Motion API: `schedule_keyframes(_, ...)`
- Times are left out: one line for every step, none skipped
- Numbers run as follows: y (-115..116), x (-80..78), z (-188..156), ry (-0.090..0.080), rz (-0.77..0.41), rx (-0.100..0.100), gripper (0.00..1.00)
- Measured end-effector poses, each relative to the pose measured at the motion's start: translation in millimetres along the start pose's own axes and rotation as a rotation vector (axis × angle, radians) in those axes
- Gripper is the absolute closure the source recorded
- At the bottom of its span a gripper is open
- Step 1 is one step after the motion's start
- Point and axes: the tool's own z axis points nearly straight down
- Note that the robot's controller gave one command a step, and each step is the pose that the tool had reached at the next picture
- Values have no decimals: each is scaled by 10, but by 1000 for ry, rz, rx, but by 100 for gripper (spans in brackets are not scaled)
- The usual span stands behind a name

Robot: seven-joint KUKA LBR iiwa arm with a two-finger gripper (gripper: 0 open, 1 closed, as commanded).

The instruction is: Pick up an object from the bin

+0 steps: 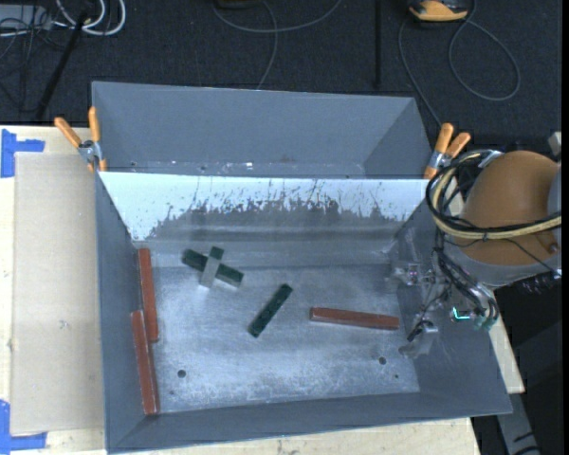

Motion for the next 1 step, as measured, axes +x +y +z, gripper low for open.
schedule_keyframes(406,-527,748,-6,-62,-1,0)
